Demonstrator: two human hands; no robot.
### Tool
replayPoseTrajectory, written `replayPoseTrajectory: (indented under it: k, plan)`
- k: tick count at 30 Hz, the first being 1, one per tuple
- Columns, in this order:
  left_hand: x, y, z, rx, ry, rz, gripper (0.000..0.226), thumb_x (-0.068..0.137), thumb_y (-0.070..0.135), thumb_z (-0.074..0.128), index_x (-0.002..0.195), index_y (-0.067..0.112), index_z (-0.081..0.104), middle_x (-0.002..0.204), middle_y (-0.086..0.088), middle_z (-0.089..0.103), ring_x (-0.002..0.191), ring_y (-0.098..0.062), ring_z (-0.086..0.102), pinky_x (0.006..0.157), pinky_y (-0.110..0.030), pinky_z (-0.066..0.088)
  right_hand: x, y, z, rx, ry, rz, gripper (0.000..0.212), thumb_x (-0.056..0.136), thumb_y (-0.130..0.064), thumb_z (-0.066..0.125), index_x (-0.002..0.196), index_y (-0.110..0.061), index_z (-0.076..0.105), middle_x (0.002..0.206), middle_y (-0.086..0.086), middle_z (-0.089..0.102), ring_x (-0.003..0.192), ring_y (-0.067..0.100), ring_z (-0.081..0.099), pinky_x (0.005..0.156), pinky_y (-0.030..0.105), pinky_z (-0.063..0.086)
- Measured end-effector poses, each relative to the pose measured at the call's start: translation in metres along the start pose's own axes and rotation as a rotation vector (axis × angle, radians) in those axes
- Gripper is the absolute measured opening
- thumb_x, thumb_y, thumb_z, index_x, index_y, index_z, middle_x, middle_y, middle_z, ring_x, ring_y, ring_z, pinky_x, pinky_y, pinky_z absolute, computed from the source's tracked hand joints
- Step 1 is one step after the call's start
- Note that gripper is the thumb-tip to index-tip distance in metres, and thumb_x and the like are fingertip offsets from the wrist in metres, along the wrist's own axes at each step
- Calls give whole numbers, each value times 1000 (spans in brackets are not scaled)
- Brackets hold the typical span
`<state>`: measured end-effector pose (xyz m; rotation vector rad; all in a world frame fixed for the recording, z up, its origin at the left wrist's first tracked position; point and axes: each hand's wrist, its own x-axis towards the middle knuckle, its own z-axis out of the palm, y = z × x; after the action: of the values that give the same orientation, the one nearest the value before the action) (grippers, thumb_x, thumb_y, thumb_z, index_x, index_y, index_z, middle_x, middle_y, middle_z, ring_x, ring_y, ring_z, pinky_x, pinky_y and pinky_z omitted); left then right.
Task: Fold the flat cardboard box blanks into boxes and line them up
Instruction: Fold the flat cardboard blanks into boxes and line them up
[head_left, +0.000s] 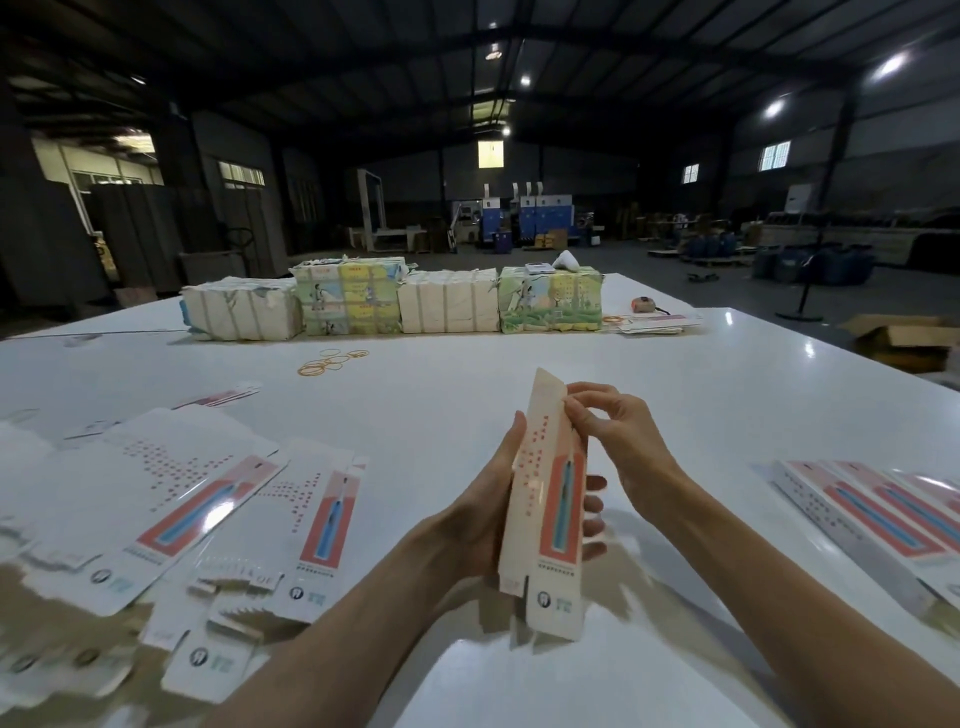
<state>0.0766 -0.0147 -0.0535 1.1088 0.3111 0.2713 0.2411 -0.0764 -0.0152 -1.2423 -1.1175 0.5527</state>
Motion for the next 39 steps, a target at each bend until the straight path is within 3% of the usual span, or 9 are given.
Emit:
replayPoseTrajectory:
  k: [8,13,17,20,24,27,31,34,39]
  plan:
    - [4,5,8,60,129,-25,88,82,91,36,103,10,62,82,-9,65,62,-21,62,62,-31,58,5,3,-5,107,-1,13,20,99,-15,69,97,2,78,136,10,60,129,32,58,114,57,45]
    - [10,2,9,68,258,10,84,85,92,30,80,11,53,61,-3,50,42,-12,42,45,-19,43,7,3,-4,209,-31,18,22,100,-14,67,101,6,76,137,18,59,127,40,58,110,54,50]
    - [4,1,0,-100,181,104,78,90,84,31,100,9,52,66,-6,53,45,-13,49,49,-22,49,-2,5,5,285,-115,-9,21,100,-16,67,120,-9,71,126,8,72,116,34,69,98,43,59]
    - [1,2,-4,-189,125,171,72,96,78,29,111,12,53,67,-9,55,48,-15,55,52,-25,53,-11,12,15,165,-195,-40,45,100,-27,70,142,-37,56,132,0,70,121,28,69,96,42,60]
    - [-1,2,-7,-148,155,193,77,95,80,32,118,13,63,78,-15,66,64,-24,69,63,-33,61,-14,15,21,60,-173,-77,67,98,-38,72,149,-62,35,131,-10,72,123,17,68,97,44,59]
    - [1,2,-5,37,334,231,74,96,80,30,132,23,60,98,-19,75,79,-35,77,67,-41,64,-13,15,18,6,-129,-75,69,96,-41,74,149,-61,35,133,-12,70,122,16,68,97,42,59]
    - [8,-3,-12,477,643,546,38,107,61,38,143,53,30,132,-5,68,95,-25,79,75,-41,67,-11,15,17,-61,-86,-78,64,93,-42,76,147,-47,42,123,-19,71,109,1,70,75,15,58]
    - [9,-1,-9,497,493,612,47,103,61,43,147,61,29,140,12,60,108,-24,76,82,-47,66,-11,12,17,-70,-84,-88,64,93,-40,75,148,-41,44,125,-12,70,105,2,72,71,17,60]
    - [11,-1,-1,471,373,540,94,80,39,86,137,77,22,133,29,50,109,-6,73,73,-30,63,-14,4,15,-54,-119,-117,71,88,-42,73,152,-44,41,128,-2,69,103,12,75,70,28,64]
